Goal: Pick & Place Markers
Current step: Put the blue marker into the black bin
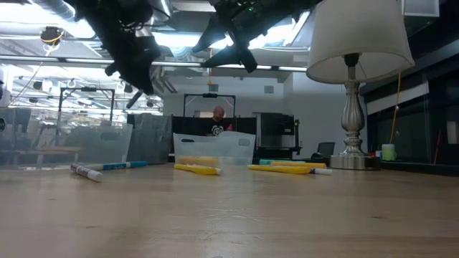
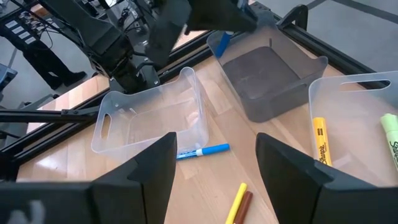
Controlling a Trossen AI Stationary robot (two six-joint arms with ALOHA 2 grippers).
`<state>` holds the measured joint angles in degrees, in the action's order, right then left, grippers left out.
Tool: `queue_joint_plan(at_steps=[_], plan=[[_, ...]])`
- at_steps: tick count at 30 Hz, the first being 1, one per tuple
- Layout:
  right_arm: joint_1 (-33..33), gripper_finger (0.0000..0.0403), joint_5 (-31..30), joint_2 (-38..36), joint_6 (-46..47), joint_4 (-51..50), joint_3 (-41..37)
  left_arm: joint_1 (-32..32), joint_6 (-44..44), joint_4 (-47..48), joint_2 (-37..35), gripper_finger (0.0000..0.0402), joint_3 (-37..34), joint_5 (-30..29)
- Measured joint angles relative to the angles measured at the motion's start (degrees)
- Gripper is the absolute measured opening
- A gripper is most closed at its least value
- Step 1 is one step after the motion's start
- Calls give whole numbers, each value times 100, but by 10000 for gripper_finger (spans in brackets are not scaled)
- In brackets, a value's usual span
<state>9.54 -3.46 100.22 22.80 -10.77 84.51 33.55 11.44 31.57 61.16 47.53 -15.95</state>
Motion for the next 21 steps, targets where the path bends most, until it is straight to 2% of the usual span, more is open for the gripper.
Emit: queue_joint_plan(at_steps=[10, 21], plan=[[0, 217, 2, 0, 254, -285, 0, 221, -472, 302, 446, 28, 70, 291], [0, 217, 2, 0, 242, -417, 0, 375, -1564, 1455, 1389, 28, 1295, 201]])
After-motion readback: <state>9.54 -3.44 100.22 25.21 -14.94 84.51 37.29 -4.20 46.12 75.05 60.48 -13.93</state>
